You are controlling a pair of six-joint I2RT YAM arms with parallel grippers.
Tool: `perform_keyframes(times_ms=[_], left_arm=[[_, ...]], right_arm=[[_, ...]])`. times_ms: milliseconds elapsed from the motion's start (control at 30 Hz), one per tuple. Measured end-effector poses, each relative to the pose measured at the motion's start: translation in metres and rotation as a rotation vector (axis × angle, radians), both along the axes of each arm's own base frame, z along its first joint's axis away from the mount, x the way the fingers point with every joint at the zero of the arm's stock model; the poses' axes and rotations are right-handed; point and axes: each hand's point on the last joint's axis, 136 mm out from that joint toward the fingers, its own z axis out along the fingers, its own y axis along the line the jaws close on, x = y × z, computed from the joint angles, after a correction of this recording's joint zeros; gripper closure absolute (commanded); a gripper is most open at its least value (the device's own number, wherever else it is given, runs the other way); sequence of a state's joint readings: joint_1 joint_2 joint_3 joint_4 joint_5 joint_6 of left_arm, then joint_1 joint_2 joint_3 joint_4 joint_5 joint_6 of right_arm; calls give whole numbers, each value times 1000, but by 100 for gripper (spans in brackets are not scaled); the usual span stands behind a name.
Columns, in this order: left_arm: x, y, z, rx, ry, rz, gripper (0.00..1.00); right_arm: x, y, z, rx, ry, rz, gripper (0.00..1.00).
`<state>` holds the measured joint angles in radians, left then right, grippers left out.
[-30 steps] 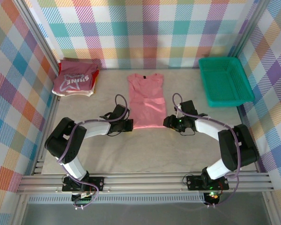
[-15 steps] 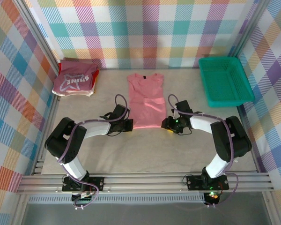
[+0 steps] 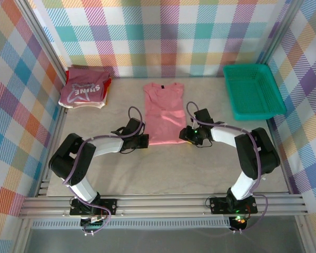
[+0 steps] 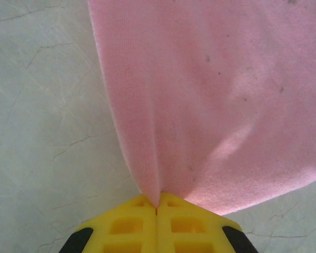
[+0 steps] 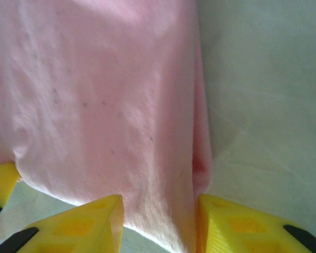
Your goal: Fold and stack the t-shirts
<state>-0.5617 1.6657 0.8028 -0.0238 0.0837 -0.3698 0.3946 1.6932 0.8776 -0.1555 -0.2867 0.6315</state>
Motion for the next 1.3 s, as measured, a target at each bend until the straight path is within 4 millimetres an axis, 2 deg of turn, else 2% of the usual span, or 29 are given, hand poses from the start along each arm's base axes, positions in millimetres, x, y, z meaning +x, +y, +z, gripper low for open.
perform_keyframes(times_ms=[233, 267, 333, 467, 567, 667, 833, 933, 1067, 1167, 1233, 1300], left_arm=[[-2, 3, -1, 8, -1, 5, 100], [-1, 3, 0, 8, -3, 6, 100], [-1, 4, 1, 9, -10, 10, 100], [-2, 5, 5, 7, -21, 13, 100], [-11, 10, 8, 1, -27, 13, 100], [-33, 15, 12, -14, -31, 3, 100], [-89, 10, 32, -32, -50, -63, 100], [-111, 9, 60, -66, -93, -79, 100], [-117, 22, 103, -120, -200, -39, 100], [-108, 25, 132, -138, -276, -17, 100], [-94, 17, 146, -115, -304, -27, 100], [-76, 7, 153, -92, -321, -35, 100]], right_arm=[[2, -1, -6, -7, 10, -17, 79], [2, -1, -6, -6, 10, -19, 83], [2, -2, -7, -11, 9, -19, 97], [-8, -6, -14, -14, 26, -23, 100], [-23, -8, -13, -8, 34, -11, 100], [-48, -6, -6, 4, 23, 21, 100], [-104, 1, 7, 25, 17, 92, 100], [-125, 1, 24, 32, -8, 103, 100], [-123, -11, 65, 50, -124, 43, 100], [-107, -11, 102, 51, -206, 13, 100], [-88, -9, 123, 47, -245, -10, 100], [-69, -8, 133, 34, -275, -26, 100]])
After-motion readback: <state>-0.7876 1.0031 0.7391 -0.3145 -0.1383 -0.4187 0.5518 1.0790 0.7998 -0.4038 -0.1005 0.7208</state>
